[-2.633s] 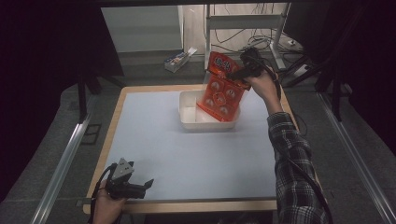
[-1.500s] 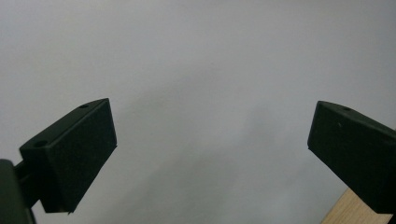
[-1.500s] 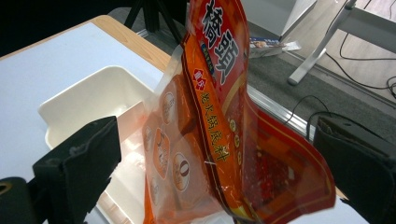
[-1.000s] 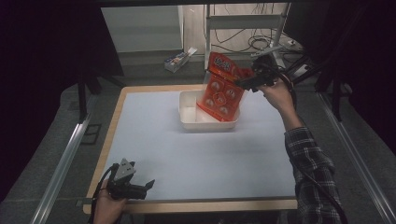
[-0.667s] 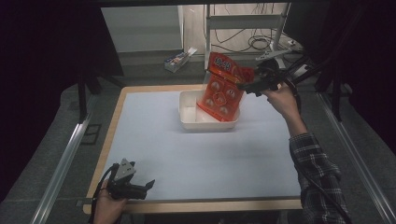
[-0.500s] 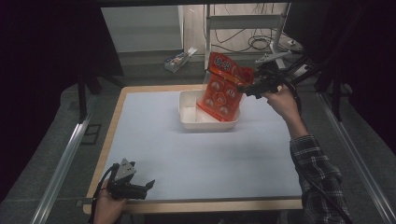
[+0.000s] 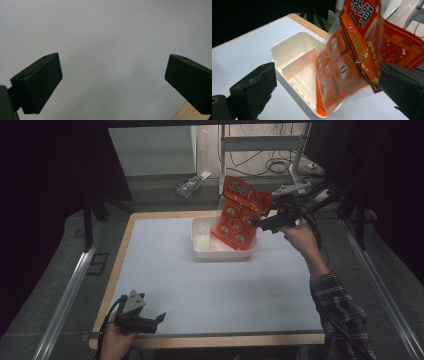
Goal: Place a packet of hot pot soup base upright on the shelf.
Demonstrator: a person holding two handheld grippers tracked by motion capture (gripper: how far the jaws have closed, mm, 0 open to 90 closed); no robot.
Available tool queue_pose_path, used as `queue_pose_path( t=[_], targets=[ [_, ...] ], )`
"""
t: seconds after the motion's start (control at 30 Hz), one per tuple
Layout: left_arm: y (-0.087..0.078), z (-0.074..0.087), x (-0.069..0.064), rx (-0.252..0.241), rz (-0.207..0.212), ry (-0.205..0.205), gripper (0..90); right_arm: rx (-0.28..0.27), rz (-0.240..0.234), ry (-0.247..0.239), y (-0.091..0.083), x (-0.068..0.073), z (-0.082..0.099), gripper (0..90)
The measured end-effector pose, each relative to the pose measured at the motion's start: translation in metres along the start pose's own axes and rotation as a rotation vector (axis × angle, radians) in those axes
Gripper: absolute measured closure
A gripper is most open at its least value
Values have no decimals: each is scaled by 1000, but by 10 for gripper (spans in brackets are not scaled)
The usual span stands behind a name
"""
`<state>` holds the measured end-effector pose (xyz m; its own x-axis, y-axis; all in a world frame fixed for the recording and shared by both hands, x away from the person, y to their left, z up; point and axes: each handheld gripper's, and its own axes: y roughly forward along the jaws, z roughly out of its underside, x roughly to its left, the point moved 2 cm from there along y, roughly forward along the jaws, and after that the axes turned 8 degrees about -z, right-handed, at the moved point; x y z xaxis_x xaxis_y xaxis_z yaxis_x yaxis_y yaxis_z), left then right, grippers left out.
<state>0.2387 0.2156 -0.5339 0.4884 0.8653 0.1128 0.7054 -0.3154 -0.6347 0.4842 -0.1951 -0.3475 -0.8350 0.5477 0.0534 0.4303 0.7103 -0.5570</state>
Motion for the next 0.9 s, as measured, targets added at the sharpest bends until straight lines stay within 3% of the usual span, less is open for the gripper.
queue_pose_path(
  t=[0.43, 0.9],
  targets=[
    [0, 0, 0, 0, 0, 4, 11, -5, -24, -14, 3, 15, 16, 18],
    [0, 0, -1, 0, 0, 7, 11, -8, -18, -60, 8, 31, 33, 16]
  ],
)
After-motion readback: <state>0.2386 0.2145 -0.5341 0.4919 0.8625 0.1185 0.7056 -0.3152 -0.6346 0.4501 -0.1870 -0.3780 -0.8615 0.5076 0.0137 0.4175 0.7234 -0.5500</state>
